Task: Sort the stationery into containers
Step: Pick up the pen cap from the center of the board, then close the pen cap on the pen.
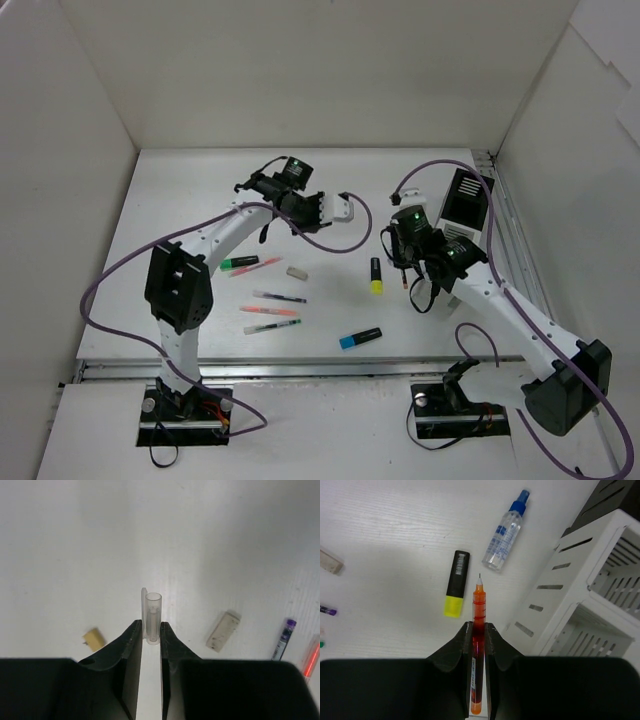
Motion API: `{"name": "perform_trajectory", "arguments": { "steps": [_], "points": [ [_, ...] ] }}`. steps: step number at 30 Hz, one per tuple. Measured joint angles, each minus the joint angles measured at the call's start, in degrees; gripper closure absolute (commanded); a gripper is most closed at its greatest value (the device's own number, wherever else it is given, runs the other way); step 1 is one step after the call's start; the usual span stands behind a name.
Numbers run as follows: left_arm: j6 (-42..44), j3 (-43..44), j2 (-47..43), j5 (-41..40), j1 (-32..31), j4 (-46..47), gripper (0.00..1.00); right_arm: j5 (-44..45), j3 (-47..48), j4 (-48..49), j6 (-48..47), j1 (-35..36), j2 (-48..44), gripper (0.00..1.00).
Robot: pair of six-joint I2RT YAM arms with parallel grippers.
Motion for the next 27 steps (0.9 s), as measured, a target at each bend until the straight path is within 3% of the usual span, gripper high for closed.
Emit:
{"name": "perform_trajectory", "arguments": {
  "steps": [6,12,18,23,27],
  "points": [
    [-11.5,11.0,-0.6,-0.9,1.2,0.5,1.0,4.1,0.6,4.2,-9.1,0.0,-1.1,1.0],
    [-28.6,16.2,-4.7,-1.8,2.1,4.3,1.0,0.6,0.2,14.5,-24.4,-2.5,-7.5,1.0],
    [-49.6,0.2,-16.6,8.7,8.4,14.4,1.0,-8.2,-0.4,22.7,-45.4,-3.8,-8.7,1.0],
    [-59.7,-10.7,-19.3,12.9,8.6,16.3,1.0,-15.4,1.3,21.7,-66.2,-3.7,-2.3,1.0],
    [-64.6,-18.0,-20.2,16.2,6.5,15.5,1.0,-21.2,4.8,15.6,-81.9,-3.7,3.9,1.0]
  ]
}}
